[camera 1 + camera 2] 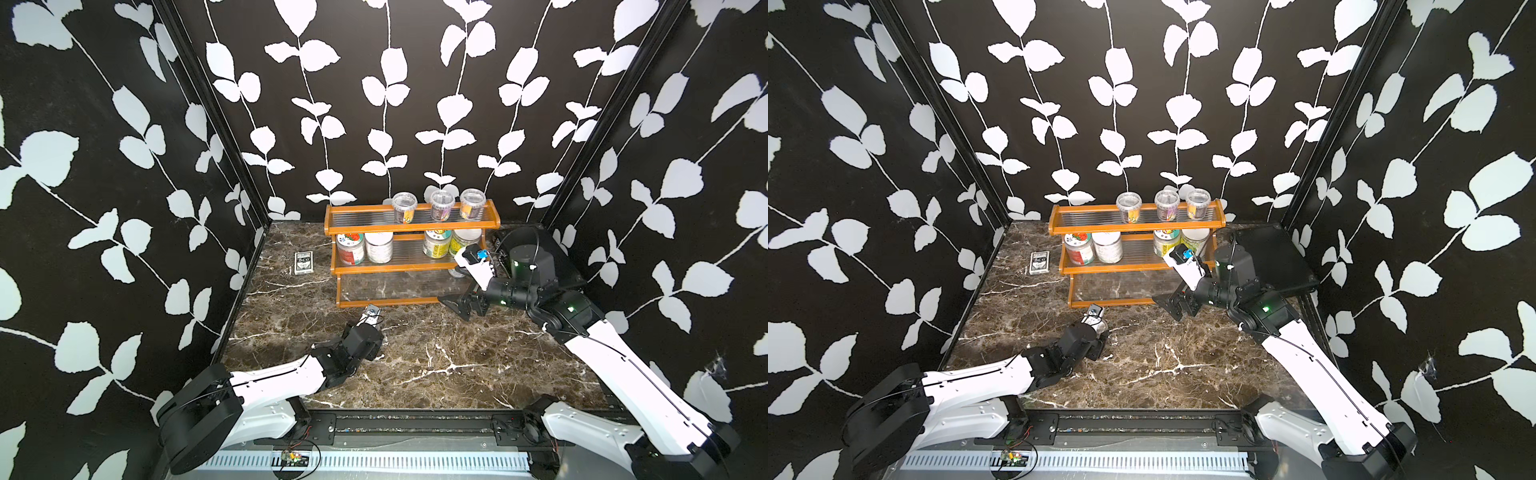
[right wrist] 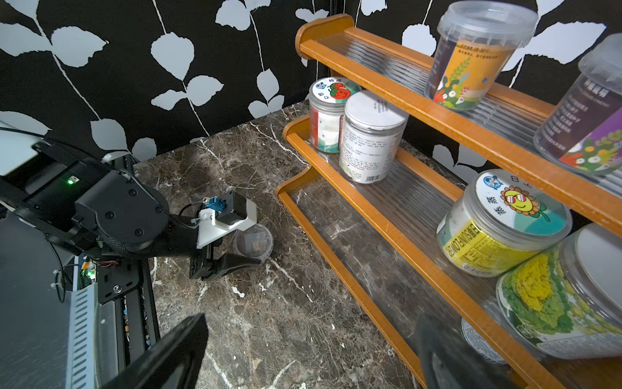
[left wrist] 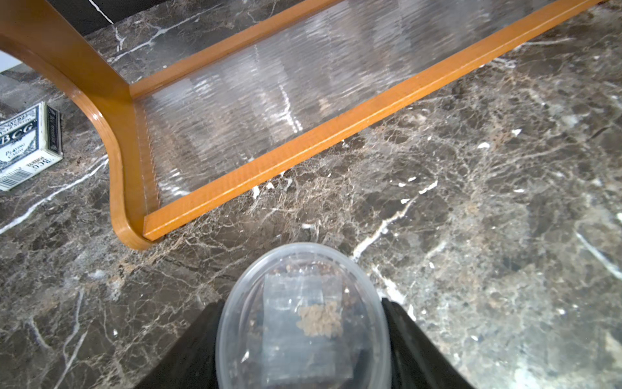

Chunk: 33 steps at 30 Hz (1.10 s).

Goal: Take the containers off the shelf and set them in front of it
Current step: Place the container at the center of the board.

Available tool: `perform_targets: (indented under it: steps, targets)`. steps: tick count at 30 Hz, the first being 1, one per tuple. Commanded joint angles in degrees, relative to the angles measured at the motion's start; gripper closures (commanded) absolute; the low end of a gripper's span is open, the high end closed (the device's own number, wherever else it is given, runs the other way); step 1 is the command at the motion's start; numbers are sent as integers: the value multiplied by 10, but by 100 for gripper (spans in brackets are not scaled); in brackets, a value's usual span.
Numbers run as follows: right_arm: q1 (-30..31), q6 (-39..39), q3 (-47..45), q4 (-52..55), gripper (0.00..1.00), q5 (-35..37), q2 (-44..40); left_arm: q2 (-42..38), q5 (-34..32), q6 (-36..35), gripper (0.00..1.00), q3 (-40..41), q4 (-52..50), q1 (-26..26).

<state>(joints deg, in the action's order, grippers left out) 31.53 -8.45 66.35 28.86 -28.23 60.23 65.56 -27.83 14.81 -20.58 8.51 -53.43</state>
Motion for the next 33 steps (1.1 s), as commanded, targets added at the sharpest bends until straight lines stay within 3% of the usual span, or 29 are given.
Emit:
perform_targets:
  steps: [1, 7, 14, 24, 29, 33]
  targets:
    - [5, -5, -16, -25, 0, 2, 2, 0, -1, 4, 40, 25, 58, 12]
    - [5, -4, -14, -28, 0, 6, 6, -18, 9, 4, 29, 59, 86, 38]
    - [5, -7, 4, -22, 0, 5, 23, -61, 7, -9, 1, 58, 48, 41]
    - [4, 7, 20, -31, 0, 35, 21, -172, -4, -54, 1, -33, -110, 41]
    - [2, 19, 18, -32, 0, 54, 19, -197, 20, -94, 1, -133, -199, 41]
    - [-7, 31, 17, -32, 0, 71, 15, -168, 58, -142, 1, -243, -235, 54]
